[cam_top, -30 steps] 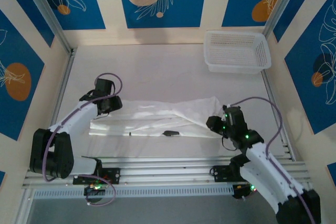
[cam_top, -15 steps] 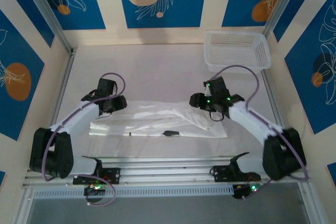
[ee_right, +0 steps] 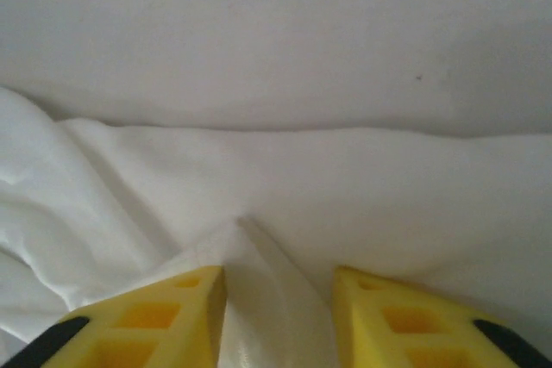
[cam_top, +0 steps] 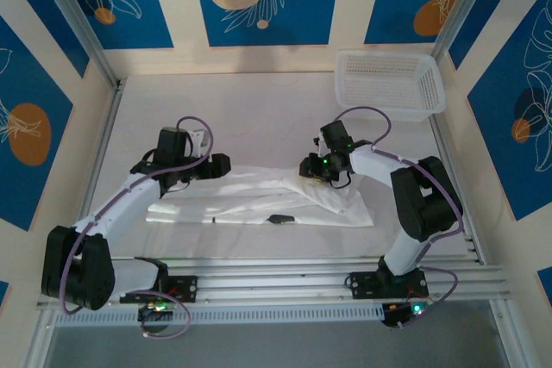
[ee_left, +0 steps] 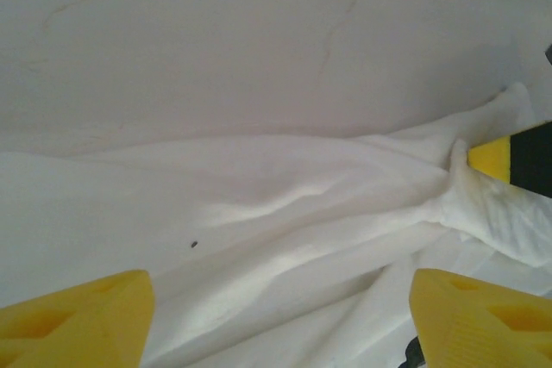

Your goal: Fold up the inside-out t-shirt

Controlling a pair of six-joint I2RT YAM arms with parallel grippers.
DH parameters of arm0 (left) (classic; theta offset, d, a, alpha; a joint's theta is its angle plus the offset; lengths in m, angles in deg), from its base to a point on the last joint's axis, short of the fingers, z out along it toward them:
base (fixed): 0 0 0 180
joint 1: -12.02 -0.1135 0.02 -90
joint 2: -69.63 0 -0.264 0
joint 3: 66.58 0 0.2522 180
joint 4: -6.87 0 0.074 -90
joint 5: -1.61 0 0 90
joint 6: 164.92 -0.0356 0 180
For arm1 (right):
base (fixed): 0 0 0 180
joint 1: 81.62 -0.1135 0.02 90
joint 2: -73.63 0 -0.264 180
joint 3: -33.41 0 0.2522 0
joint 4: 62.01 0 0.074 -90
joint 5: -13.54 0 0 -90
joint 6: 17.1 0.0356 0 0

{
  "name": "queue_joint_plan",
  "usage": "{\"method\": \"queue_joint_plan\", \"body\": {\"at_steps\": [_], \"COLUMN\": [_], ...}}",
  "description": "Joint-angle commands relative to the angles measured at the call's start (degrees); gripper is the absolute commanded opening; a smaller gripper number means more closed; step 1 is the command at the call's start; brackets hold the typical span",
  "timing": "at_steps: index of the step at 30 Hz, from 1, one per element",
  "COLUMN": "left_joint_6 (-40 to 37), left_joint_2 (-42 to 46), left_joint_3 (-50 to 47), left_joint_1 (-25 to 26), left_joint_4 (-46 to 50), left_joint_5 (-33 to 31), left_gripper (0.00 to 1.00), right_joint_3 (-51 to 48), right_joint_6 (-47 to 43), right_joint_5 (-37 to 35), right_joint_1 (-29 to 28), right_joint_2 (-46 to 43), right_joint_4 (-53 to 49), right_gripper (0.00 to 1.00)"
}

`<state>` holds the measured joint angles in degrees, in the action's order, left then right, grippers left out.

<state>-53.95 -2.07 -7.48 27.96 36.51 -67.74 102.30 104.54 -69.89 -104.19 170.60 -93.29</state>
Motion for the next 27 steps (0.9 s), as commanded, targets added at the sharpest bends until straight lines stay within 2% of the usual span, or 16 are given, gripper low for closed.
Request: {"method": "queue_joint_plan", "body": {"at_steps": [1, 7, 9, 11, 12, 18, 19, 20, 22, 23, 25, 27], "left_joint_6": [-1.5, -1.2, -1.1, -1.0, -0.9, -1.1, -1.2, -1.2, -1.1, -1.1, -0.9, 0.1], "left_joint_2": [0.1, -0.5, -0.6, -0.6, -0.5, -0.9, -0.9, -0.8, -0.7, -0.6, -1.0, -1.3], "left_joint_3": [-0.5, -0.5, -0.5, -0.6, -0.6, -0.2, -0.2, -0.3, -0.6, -0.6, -0.5, -0.3], "left_joint_1": [0.9, 1.1, 1.0, 1.0, 1.1, 1.1, 1.1, 1.1, 1.1, 1.2, 1.2, 1.2], "left_joint_4": [-0.8, -0.7, -0.7, -0.7, -0.6, 0.3, 0.4, 0.5, 0.6, 0.8, 1.2, 2.2], "left_joint_5": [2.4, 1.2, 0.9, 0.6, 0.2, -0.7, -0.8, -0.8, -1.2, -1.4, -2.4, -4.6], "left_gripper": [0.81, 0.84, 0.85, 0.85, 0.85, 0.86, 0.86, 0.86, 0.86, 0.86, 0.86, 0.84], "right_joint_3": [0.5, 0.0, -0.1, -0.4, -0.8, -11.8, -14.2, -16.0, -18.7, -18.9, -18.2, -17.0], "right_joint_6": [0.4, 0.8, 1.0, 0.9, 0.7, -0.2, -0.5, -0.6, -0.6, -0.5, -0.3, 0.9], "right_joint_5": [3.6, 7.7, 7.8, 8.5, 9.3, 15.9, 16.8, 17.9, 20.6, 20.5, 17.7, 12.4], "right_joint_1": [-0.6, -1.0, -1.1, -1.4, -1.8, -9.1, -10.8, -12.0, -13.2, -13.1, -12.3, -10.5], "right_joint_2": [-1.6, -1.0, -1.5, -3.3, -4.9, -14.5, -15.4, -16.2, -18.0, -19.2, -22.8, -26.4], "right_joint_4": [0.2, 1.0, 0.4, -0.3, -0.6, 2.3, 2.4, 2.6, 2.0, 1.0, -0.7, -1.4], "right_gripper": [0.29, 0.24, 0.15, 0.02, 0.0, 0.0, 0.01, 0.08, 0.3, 0.37, 0.44, 0.47]}}
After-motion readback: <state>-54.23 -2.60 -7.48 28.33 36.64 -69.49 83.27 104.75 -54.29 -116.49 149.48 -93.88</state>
